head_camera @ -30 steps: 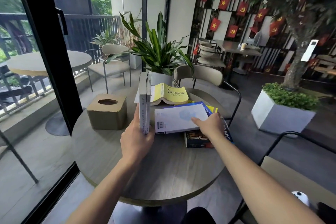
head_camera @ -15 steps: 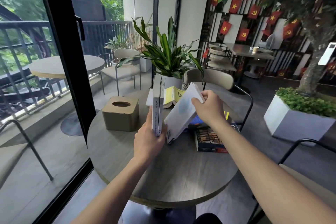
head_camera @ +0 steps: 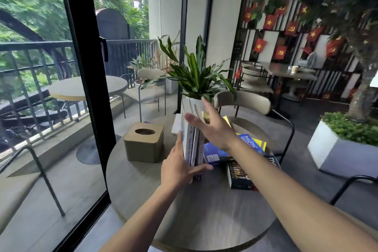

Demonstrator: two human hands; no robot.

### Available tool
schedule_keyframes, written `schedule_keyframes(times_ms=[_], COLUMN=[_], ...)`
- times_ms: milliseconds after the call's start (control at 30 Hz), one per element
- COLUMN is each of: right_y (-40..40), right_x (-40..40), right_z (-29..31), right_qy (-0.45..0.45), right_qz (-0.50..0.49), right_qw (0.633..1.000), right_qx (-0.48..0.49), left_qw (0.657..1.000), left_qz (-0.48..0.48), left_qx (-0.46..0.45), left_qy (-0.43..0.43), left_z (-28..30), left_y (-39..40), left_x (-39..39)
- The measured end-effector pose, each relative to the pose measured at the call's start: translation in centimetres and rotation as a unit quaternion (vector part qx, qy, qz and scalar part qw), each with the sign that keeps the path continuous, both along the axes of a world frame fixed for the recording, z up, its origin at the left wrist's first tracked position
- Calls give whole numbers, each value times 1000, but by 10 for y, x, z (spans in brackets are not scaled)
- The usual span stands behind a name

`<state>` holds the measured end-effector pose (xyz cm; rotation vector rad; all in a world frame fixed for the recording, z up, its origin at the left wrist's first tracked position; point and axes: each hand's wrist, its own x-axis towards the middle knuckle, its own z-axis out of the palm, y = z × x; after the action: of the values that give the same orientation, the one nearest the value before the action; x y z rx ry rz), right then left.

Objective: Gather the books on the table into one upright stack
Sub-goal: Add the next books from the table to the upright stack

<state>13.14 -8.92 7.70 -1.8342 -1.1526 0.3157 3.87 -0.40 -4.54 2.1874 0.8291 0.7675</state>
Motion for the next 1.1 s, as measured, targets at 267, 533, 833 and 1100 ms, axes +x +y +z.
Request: schedule_keyframes(times_ms=[267,533,833,1100], right_y=[14,21,13,-11], right_x=[-6,-16,0,45], right_z=[-12,-15,-33,-81], right_qy=[-185,-227,-156,-108], right_qz=[-72,-119,-70,-163], right_qw=[980,967,984,981], right_qx=[-28,-10,50,4], left_qw=[999,999,996,995], left_qz=[22,19,39,54], left_qx=[0,-25,-71,-45], left_qy=[32,-8,-47,-70], left_z=[0,-5,-8,-14], left_y=[-3,-5,-11,-9], left_x=[16,17,14,19])
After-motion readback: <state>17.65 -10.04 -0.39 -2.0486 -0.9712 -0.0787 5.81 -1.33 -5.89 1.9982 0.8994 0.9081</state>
